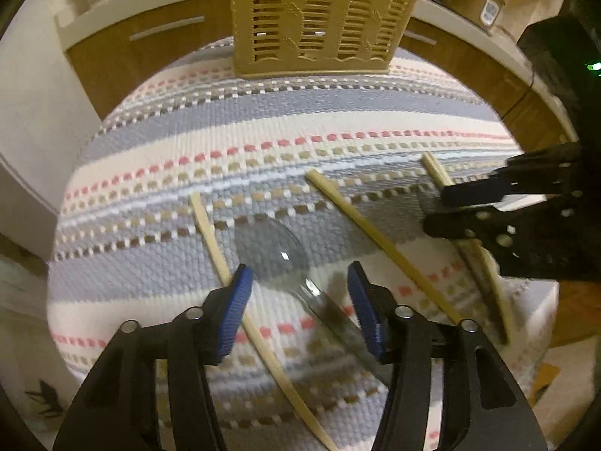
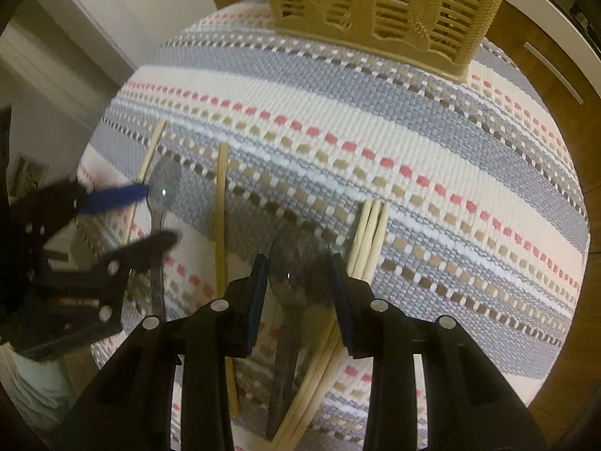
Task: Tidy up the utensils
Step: 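Grasp a clear spoon with right tool while rolled left tool grasps another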
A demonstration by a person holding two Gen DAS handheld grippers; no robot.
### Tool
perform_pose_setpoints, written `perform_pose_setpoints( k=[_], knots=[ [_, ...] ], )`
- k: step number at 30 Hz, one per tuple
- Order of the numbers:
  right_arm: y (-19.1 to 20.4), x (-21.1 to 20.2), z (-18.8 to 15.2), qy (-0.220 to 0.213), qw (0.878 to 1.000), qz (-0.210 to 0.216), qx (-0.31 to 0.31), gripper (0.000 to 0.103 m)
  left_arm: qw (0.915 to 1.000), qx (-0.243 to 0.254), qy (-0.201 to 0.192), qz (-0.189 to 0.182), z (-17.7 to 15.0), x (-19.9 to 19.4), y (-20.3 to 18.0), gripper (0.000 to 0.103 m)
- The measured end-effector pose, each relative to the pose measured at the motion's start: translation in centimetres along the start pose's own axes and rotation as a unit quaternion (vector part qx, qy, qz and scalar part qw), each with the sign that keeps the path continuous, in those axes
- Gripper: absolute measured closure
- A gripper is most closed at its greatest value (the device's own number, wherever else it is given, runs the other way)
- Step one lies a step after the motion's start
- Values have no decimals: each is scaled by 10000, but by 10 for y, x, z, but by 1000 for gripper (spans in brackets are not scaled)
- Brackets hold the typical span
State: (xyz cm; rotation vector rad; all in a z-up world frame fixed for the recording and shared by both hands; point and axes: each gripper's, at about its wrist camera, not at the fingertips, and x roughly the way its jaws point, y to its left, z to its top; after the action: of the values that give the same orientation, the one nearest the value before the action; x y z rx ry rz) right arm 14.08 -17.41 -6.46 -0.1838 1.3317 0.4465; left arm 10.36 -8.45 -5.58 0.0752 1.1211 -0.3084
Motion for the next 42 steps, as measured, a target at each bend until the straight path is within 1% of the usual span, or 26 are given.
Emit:
perform_pose_setpoints(
  k=[2, 6, 8, 9, 12, 13, 16, 17, 19, 21, 22, 24, 28, 29, 30, 31, 34, 36, 38, 40, 41, 42],
  knots=[
    [1, 1, 3, 124, 9999, -22, -49, 72, 9998, 145, 31, 96, 7, 4, -2, 46],
    [1, 7, 12, 364, 9993, 6, 8, 72, 9986, 438, 39, 301, 16, 11, -10, 43],
    [2, 8, 15, 437, 9990, -15, 8, 72, 9985, 482, 49, 264, 22, 14, -9, 42],
    [3, 12, 23, 466, 9989, -39, 3, 72, 9986, 479, 56, 223, 25, 18, -7, 42],
    [7, 15, 30, 478, 9987, -156, -25, 72, 9983, 524, 66, 236, 30, 21, -7, 44],
    [10, 16, 31, 464, 9986, -230, -43, 72, 9982, 548, 64, 250, 32, 21, -7, 47],
    [24, 18, 27, 367, 9980, -476, -172, 73, 9976, 646, 46, 228, 33, 20, -13, 67],
    [27, 19, 27, 321, 9978, -540, -219, 73, 9975, 646, 66, 272, 32, 21, -15, 68],
    [29, 19, 25, 251, 9978, -568, -226, 73, 9977, 638, 50, 242, 34, 21, -18, 70],
    [28, 17, 23, 177, 9987, -459, -144, 73, 9987, 501, -75, 69, 35, 15, -14, 71],
    [25, 14, 23, 80, 9994, -333, -81, 73, 9988, 454, -177, -9, 33, 10, -12, 72],
    [16, 7, 18, -95, 9997, -241, -31, 73, 9981, 308, -475, -235, 32, -10, -5, 73],
    [6, -19, 13, -594, 9982, 35, 98, 73, 9944, 163, -950, -442, 34, -42, 4, 76],
    [5, -27, 11, -761, 9970, 66, 96, 73, 9935, 157, -1030, -468, 35, -48, 5, 80],
    [4, -33, 9, -895, 9959, 77, 79, 73, 9918, 144, -1151, -542, 37, -56, 5, 102],
    [4, -43, 6, -1099, 9939, 81, 30, 73, 9909, 122, -1201, -593, 37, -60, 5, 103],
    [4, -65, 0, -1522, 9883, 110, -77, 73, 9844, -45, -1546, -833, 42, -82, 10, 103],
    [2, -76, -4, -1780, 9839, 80, -116, 73, 9814, -50, -1666, -953, 43, -89, 13, 103],
    [3, -85, -5, -1946, 9807, 120, -132, 73, 9807, -62, -1641, -1061, 48, -90, 16, 103],
    [2, -90, -8, -2001, 9796, 105, -137, 73, 9817, 37, -1494, -1178, 49, -87, 14, 103],
    [3, -92, -9, -2016, 9794, 64, -136, 73, 9824, 92, -1418, -1210, 49, -83, 13, 100],
    [1, -93, -12, -2031, 9791, 35, -133, 73, 9830, 188, -1322, -1257, 47, -77, 12, 95]
  ],
)
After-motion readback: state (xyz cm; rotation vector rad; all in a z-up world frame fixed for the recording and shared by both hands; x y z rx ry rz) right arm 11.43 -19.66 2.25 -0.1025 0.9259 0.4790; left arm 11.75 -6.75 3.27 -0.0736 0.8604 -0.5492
